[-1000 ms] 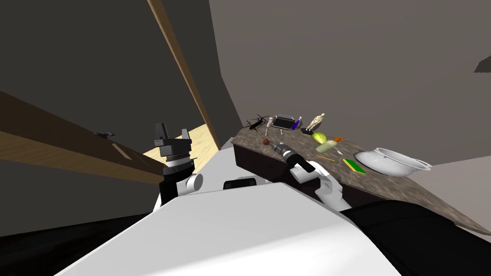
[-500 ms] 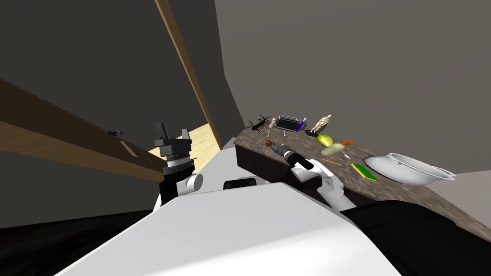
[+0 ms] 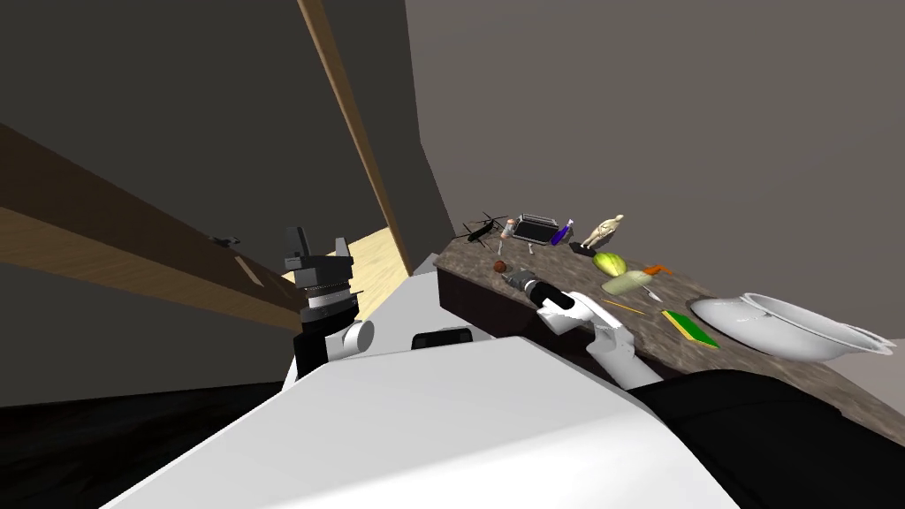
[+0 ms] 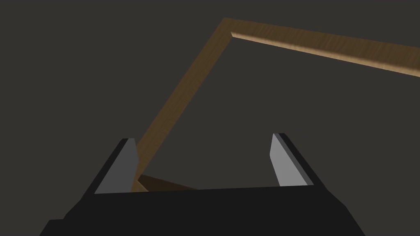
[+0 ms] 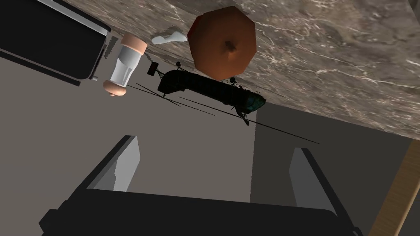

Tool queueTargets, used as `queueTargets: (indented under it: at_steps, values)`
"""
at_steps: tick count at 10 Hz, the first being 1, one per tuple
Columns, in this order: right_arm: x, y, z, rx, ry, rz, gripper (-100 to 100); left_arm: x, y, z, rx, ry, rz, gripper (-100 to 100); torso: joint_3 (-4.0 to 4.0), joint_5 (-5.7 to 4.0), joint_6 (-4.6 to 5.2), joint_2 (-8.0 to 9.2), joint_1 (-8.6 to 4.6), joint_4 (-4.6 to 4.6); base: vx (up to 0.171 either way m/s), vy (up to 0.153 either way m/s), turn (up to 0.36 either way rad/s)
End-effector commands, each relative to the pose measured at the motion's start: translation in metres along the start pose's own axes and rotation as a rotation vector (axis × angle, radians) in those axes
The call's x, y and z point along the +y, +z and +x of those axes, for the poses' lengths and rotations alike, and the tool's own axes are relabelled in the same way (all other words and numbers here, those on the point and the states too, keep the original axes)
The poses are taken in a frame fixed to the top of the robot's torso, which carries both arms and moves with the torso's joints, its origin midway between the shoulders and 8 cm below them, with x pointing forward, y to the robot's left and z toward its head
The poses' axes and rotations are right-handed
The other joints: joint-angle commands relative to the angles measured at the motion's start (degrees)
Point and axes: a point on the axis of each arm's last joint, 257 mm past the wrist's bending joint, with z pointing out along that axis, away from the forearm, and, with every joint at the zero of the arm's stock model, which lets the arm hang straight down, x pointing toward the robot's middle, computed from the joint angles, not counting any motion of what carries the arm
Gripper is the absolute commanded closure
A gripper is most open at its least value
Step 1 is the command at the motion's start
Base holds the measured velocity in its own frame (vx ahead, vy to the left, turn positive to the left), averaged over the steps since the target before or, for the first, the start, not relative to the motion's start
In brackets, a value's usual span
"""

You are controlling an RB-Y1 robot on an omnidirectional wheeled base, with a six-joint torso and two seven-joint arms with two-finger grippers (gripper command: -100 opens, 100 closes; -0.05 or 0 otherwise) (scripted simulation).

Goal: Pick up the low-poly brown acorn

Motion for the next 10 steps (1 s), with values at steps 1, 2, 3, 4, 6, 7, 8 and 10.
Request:
queueTargets:
  at_steps: [1, 2, 3, 4, 6, 7, 8, 10]
  values:
    - [-0.001, -0.001, 0.005, 0.019, -0.035, 0.004, -100, 0.000, 0.000, 0.000, 0.000, 0.000, 0.000, 0, 0.00, 0.00, 0.00, 0.00, 0.00, 0.00, 0.017, 0.002, -0.003]
    - [-0.006, 0.000, 0.016, 0.067, -0.095, 0.010, -100, 0.000, 0.000, 0.000, 0.000, 0.000, 0.000, 0, 0.03, -0.01, 0.01, 0.06, -0.04, 0.01, 0.029, 0.008, 0.118]
    - [-0.007, 0.000, 0.019, 0.079, -0.121, 0.012, -100, 0.000, 0.000, 0.000, 0.000, 0.000, 0.000, 0, 0.01, -0.01, -0.03, 0.02, -0.03, 0.01, 0.032, 0.005, 0.065]
    - [-0.012, 0.001, 0.028, 0.121, -0.170, 0.015, -100, 0.000, 0.000, 0.000, 0.000, 0.000, 0.000, 0, 0.01, -0.01, 0.00, 0.02, -0.04, 0.00, 0.039, 0.014, 0.109]
    - [-0.014, 0.000, 0.032, 0.138, -0.205, 0.016, -100, 0.000, 0.000, 0.000, 0.000, 0.000, 0.000, 0, -0.01, -0.01, 0.00, -0.01, -0.01, 0.00, 0.029, 0.008, 0.033]
    - [-0.019, 0.000, 0.043, 0.187, -0.264, 0.018, -100, 0.000, 0.000, 0.000, 0.000, 0.000, 0.000, 0, 0.03, -0.01, 0.01, 0.05, -0.03, 0.01, 0.030, 0.008, 0.105]
    - [-0.020, -0.001, 0.045, 0.195, -0.285, 0.018, -100, 0.000, 0.000, 0.000, 0.000, 0.000, 0.000, 0, 0.01, -0.01, -0.02, 0.02, -0.03, 0.01, 0.033, 0.008, 0.081]
    - [-0.026, -0.002, 0.057, 0.250, -0.361, 0.017, -100, 0.000, 0.000, 0.000, 0.000, 0.000, 0.000, 0, -0.02, 0.00, -0.02, -0.03, -0.02, 0.00, 0.040, 0.007, 0.093]
